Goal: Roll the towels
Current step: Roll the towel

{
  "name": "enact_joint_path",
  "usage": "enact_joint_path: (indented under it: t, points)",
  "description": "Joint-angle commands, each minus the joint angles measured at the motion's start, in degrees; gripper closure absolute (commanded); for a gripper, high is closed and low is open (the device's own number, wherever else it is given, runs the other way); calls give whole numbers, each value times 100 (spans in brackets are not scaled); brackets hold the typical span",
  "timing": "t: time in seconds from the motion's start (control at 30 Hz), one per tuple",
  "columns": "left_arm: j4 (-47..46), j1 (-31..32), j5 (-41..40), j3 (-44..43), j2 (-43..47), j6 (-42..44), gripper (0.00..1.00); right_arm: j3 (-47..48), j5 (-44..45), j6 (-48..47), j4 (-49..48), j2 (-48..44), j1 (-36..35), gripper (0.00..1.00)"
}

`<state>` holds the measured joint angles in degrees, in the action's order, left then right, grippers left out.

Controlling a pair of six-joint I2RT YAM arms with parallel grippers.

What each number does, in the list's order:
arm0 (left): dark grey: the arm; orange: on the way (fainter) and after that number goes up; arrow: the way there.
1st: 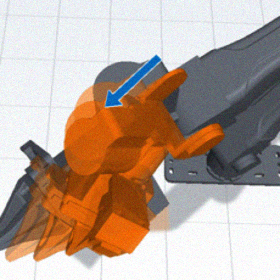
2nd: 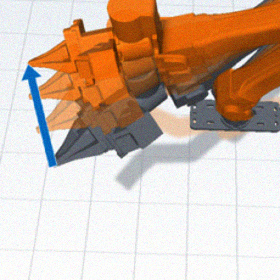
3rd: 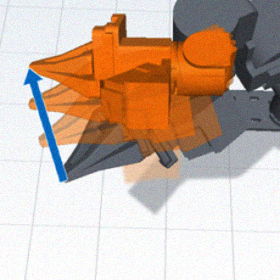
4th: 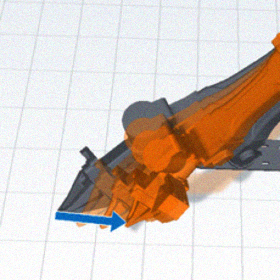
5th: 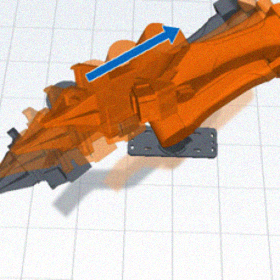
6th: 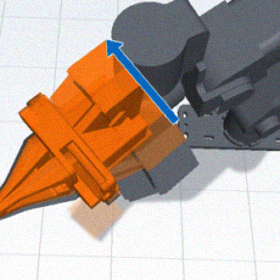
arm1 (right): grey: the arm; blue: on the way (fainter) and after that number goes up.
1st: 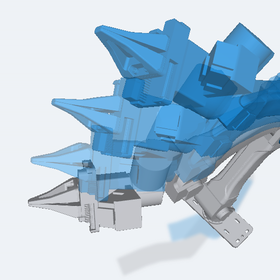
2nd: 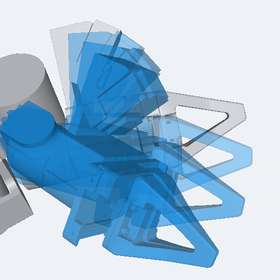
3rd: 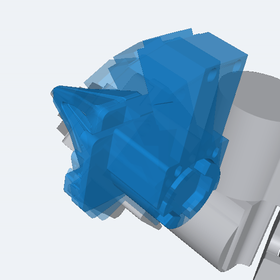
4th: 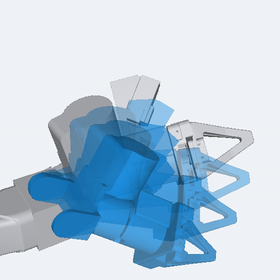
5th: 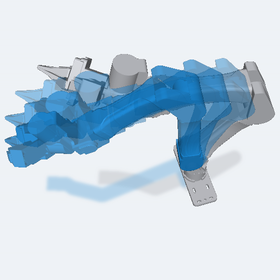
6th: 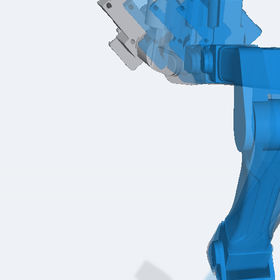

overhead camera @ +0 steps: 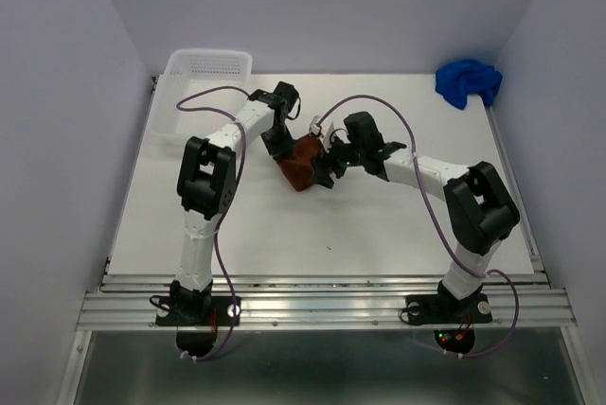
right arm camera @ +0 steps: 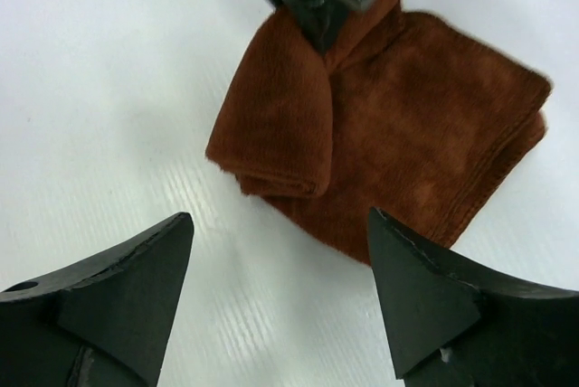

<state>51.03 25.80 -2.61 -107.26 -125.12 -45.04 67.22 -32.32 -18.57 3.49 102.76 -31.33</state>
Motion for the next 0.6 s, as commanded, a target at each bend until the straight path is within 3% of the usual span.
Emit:
enact_joint_path:
  t: [0.0, 0.3, 0.57]
  points:
    - [733, 30, -187, -321, -65, -93, 100, -112, 743, -112, -866, -274, -320, 16]
    - [1032, 30, -64, -427, -197, -365, 100, -166, 1500, -59, -1632, 59, -945, 2]
    - [1015, 30, -99, -330, -127, -401, 100, 37, 1991, 37, -1649, 455, -1191, 0]
